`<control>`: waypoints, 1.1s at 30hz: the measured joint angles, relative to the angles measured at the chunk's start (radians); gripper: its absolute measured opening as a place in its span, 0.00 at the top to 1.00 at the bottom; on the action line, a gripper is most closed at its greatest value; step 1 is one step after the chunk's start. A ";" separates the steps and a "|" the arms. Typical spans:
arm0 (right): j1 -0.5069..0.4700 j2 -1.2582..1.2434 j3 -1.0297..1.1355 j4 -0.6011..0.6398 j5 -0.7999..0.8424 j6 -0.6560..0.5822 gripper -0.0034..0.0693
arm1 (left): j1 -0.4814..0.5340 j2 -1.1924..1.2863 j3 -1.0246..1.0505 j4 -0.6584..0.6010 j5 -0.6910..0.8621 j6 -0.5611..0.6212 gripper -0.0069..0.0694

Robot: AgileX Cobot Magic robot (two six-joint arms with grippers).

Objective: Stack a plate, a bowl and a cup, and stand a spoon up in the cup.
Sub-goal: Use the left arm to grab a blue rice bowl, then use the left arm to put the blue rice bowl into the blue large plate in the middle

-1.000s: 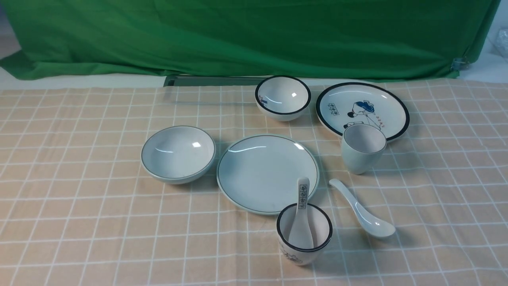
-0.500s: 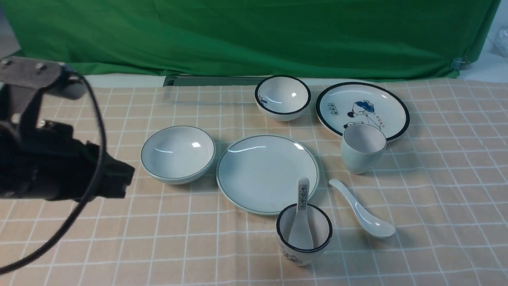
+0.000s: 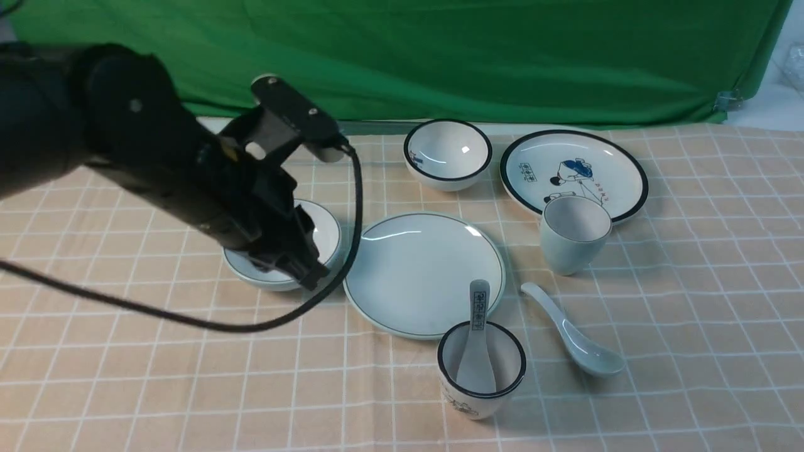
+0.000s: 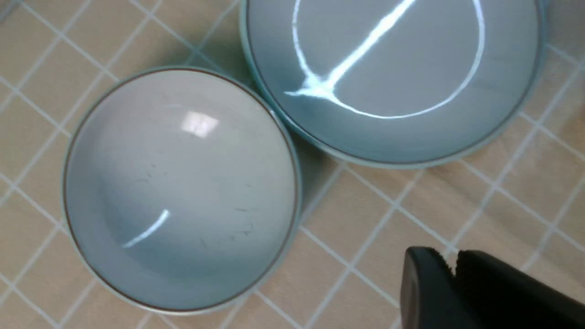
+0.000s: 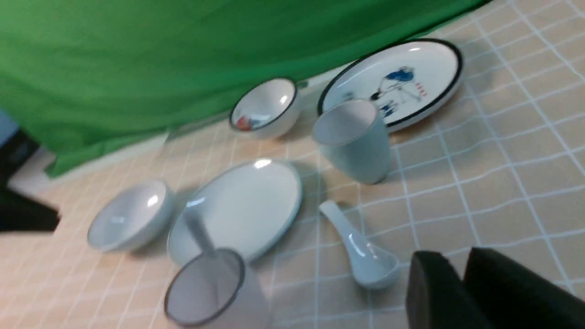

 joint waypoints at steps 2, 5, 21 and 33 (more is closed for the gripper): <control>0.043 0.059 -0.082 0.000 0.083 -0.077 0.77 | 0.005 0.055 -0.042 0.027 0.017 0.002 0.68; 0.116 0.158 -0.201 0.001 0.212 -0.150 0.77 | 0.009 0.181 -0.101 0.102 0.026 0.004 0.49; 0.199 0.242 -0.233 0.000 0.298 -0.171 0.76 | 0.007 0.365 -0.133 0.262 -0.047 -0.041 0.81; 0.199 0.243 -0.233 0.000 0.295 -0.174 0.76 | -0.216 0.221 -0.137 0.183 -0.062 0.026 0.86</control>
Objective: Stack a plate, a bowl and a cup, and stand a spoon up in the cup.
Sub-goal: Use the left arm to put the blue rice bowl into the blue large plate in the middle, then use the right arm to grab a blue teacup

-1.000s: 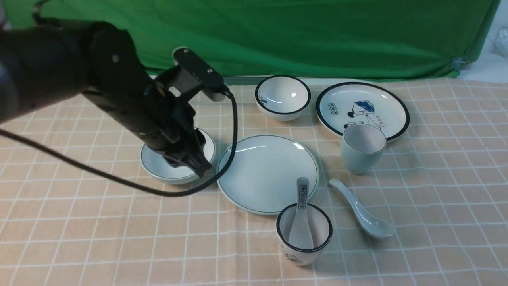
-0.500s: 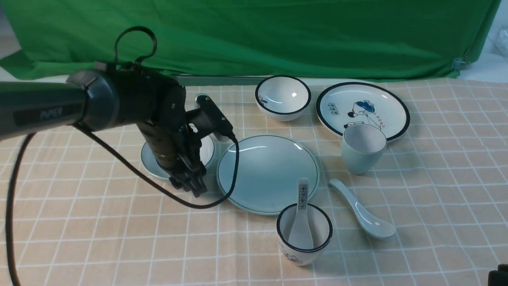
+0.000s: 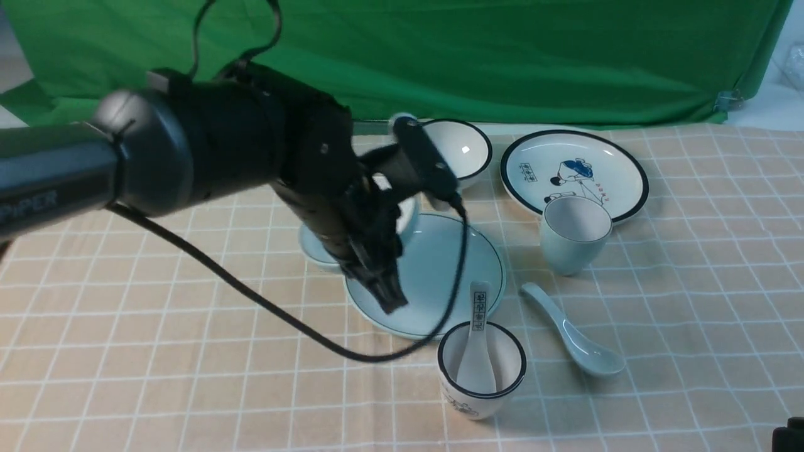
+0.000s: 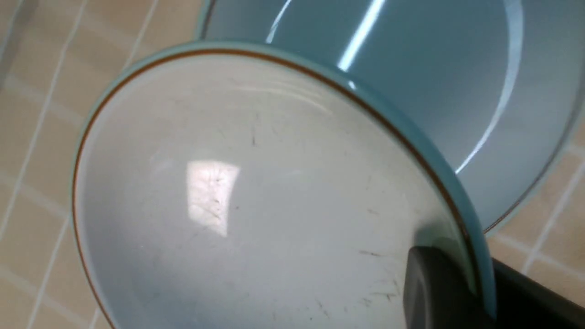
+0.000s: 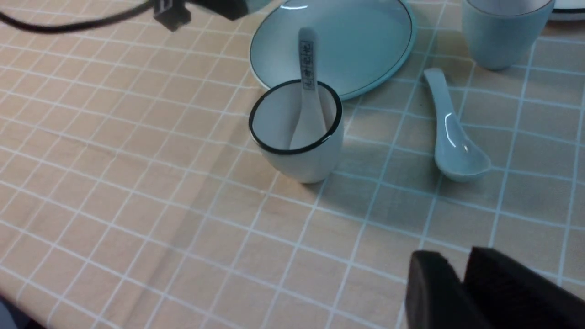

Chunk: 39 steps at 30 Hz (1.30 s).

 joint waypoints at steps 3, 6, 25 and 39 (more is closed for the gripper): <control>0.000 0.000 0.000 0.000 0.001 0.000 0.76 | -0.044 0.041 0.000 0.016 -0.083 0.028 0.86; 0.000 0.000 0.000 0.000 0.004 0.000 0.76 | -0.049 0.073 0.000 0.000 -0.131 0.046 0.86; 0.000 0.007 -0.005 0.000 0.001 0.000 0.66 | -0.055 0.138 0.000 -0.038 -0.127 0.128 0.54; 0.000 0.576 -0.317 -0.001 -0.003 -0.155 0.51 | -0.055 -0.189 0.015 -0.016 0.016 -0.238 0.42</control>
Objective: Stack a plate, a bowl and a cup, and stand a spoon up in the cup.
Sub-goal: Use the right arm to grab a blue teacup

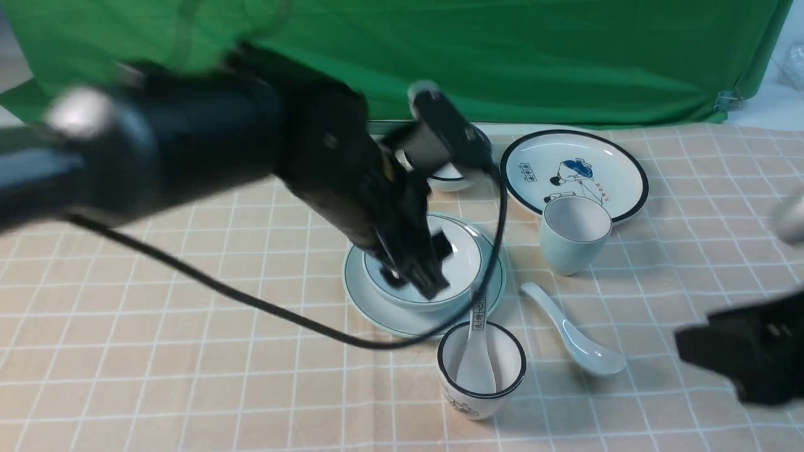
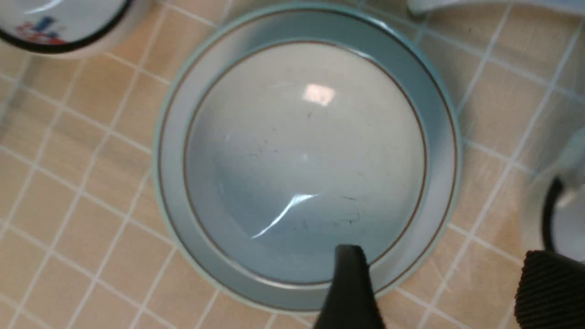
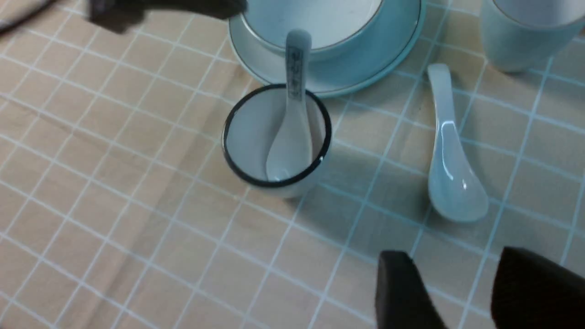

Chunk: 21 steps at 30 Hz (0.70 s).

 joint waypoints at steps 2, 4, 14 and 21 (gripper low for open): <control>0.000 0.137 -0.098 -0.001 -0.003 -0.039 0.51 | 0.000 -0.128 0.047 -0.017 -0.007 -0.041 0.60; 0.000 0.258 -0.203 -0.011 -0.004 -0.061 0.49 | 0.000 -0.273 0.120 -0.043 -0.038 -0.058 0.77; -0.002 0.803 -0.636 -0.181 0.062 -0.042 0.36 | 0.000 -0.974 0.675 -0.166 -0.291 -0.106 0.91; -0.040 1.028 -0.763 -0.214 0.096 -0.002 0.37 | 0.000 -1.220 0.807 -0.172 -0.312 -0.139 0.91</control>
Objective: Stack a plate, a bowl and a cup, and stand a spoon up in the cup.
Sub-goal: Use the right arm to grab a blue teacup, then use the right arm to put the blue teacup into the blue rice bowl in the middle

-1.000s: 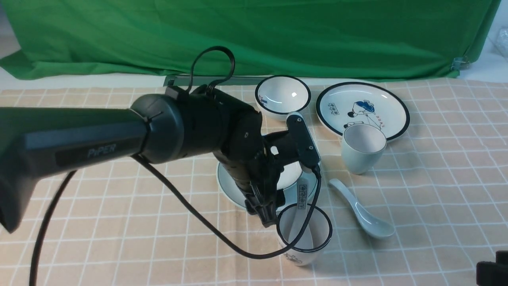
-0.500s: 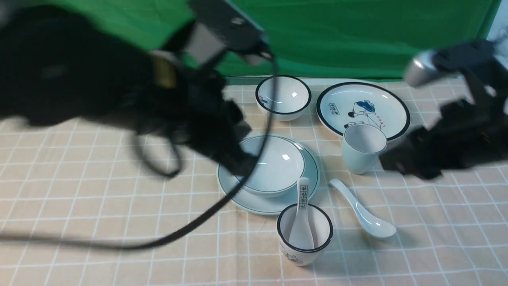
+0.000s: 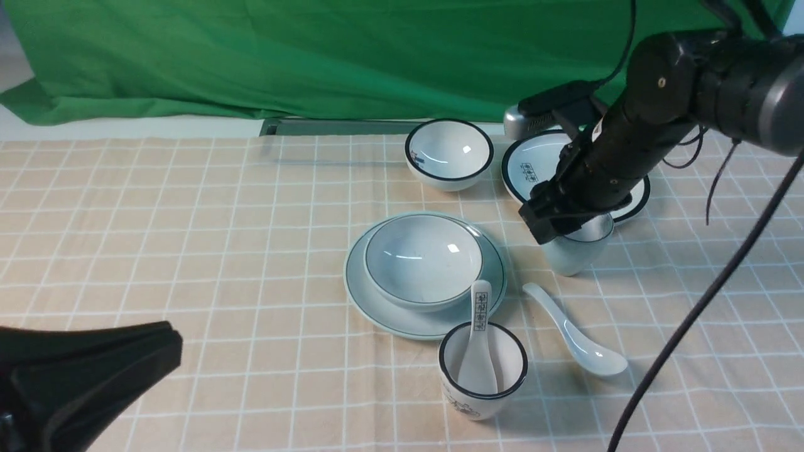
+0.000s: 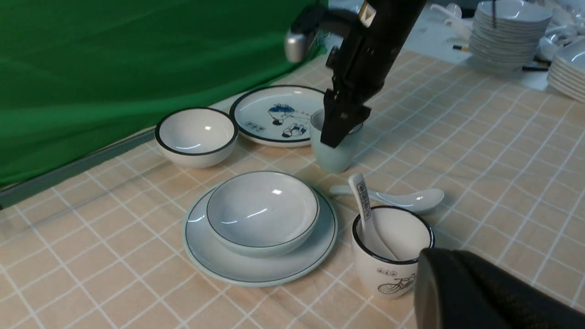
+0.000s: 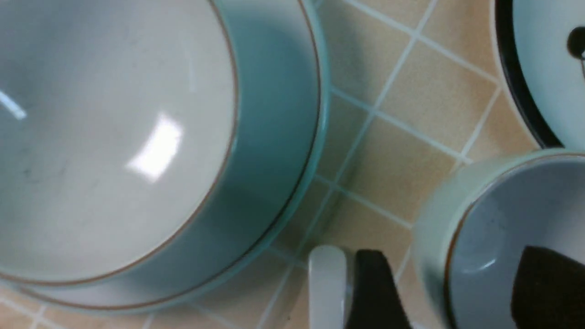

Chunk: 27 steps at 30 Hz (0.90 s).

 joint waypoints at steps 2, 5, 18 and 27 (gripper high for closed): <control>-0.003 0.028 -0.013 -0.001 -0.001 0.002 0.40 | 0.000 -0.019 0.000 0.000 -0.006 -0.003 0.91; -0.003 0.051 -0.018 -0.001 0.002 0.002 0.54 | 0.000 -0.024 0.000 0.000 -0.007 -0.003 0.91; 0.122 -0.126 -0.076 0.047 0.099 -0.005 0.84 | 0.000 -0.023 0.000 -0.001 -0.007 -0.015 0.91; 0.282 -0.041 -0.088 0.091 -0.047 -0.008 0.84 | 0.000 -0.023 0.000 0.000 -0.007 -0.015 0.91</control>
